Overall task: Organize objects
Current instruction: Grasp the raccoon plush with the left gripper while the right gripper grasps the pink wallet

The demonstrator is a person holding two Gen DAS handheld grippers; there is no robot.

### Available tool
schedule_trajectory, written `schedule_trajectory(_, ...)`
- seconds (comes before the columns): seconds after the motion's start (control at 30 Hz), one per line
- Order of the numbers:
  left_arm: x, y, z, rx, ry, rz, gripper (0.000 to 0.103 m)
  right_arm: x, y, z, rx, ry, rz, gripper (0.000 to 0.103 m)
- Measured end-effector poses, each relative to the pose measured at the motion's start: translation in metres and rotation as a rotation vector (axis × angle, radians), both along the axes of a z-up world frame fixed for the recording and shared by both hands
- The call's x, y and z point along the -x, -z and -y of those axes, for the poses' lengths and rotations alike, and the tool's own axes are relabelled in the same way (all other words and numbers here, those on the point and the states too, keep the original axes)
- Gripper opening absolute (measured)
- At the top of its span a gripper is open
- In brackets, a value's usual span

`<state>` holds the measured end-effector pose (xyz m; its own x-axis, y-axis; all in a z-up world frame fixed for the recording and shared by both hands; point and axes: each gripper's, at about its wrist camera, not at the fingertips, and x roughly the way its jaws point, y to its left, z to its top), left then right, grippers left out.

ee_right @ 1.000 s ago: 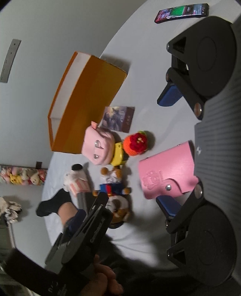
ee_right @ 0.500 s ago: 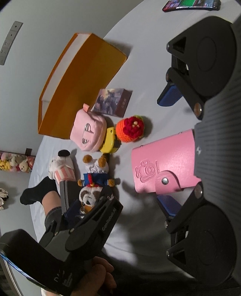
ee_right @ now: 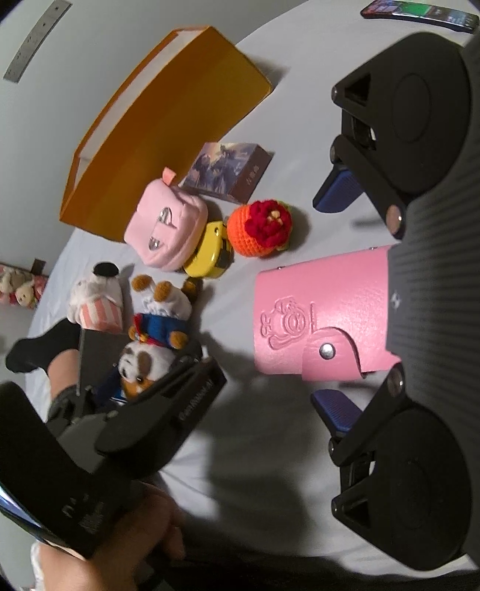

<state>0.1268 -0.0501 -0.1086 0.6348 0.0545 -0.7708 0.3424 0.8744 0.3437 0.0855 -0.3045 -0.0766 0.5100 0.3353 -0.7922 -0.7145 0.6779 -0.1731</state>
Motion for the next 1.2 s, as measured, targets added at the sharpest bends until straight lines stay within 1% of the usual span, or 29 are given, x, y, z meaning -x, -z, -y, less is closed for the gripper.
schedule_trajectory(0.17,-0.008,0.006,-0.002,-0.008,-0.012,-0.01,0.09,-0.007,0.007,-0.004,0.004,-0.017,-0.04,0.099)
schedule_trajectory(0.27,-0.012,0.008,-0.007,0.018,-0.037,-0.012,0.09,-0.012,0.01,-0.007,0.015,-0.009,-0.064,0.09)
schedule_trajectory(0.37,-0.015,0.009,-0.012,0.047,-0.052,-0.011,0.09,-0.017,0.012,-0.006,-0.003,0.007,-0.093,0.088)
schedule_trajectory(0.4,-0.015,0.009,-0.013,0.055,-0.055,-0.011,0.089,-0.018,0.012,-0.006,-0.012,0.009,-0.105,0.084)
schedule_trajectory(0.43,-0.015,0.008,-0.014,0.063,-0.06,-0.008,0.087,-0.02,0.012,-0.005,-0.025,0.01,-0.125,0.083)
schedule_trajectory(0.47,-0.014,0.006,-0.015,0.067,-0.065,-0.004,0.08,-0.02,0.011,-0.005,-0.031,0.016,-0.128,0.082)
schedule_trajectory(0.5,-0.013,0.005,-0.015,0.064,-0.071,0.0,0.077,-0.02,0.011,-0.004,-0.038,0.023,-0.13,0.082)
schedule_trajectory(0.73,-0.007,-0.003,-0.016,0.084,-0.086,0.005,0.071,-0.021,0.01,0.009,-0.063,0.076,-0.144,0.082)
schedule_trajectory(0.77,-0.005,-0.005,-0.015,0.096,-0.09,0.002,0.07,-0.021,0.009,0.012,-0.065,0.087,-0.144,0.082)
schedule_trajectory(0.8,-0.003,-0.008,-0.015,0.115,-0.095,-0.004,0.07,-0.022,0.008,0.015,-0.068,0.1,-0.145,0.082)
schedule_trajectory(0.9,0.005,-0.015,-0.014,0.205,-0.115,-0.044,0.07,-0.025,0.005,0.026,-0.087,0.144,-0.151,0.082)
schedule_trajectory(0.97,0.011,-0.017,-0.009,0.24,-0.123,-0.066,0.07,-0.026,0.004,0.033,-0.098,0.171,-0.155,0.081)
schedule_trajectory(1.2,0.03,-0.018,0.018,0.244,-0.093,-0.145,0.07,-0.023,0.004,0.042,-0.083,0.199,-0.15,0.081)
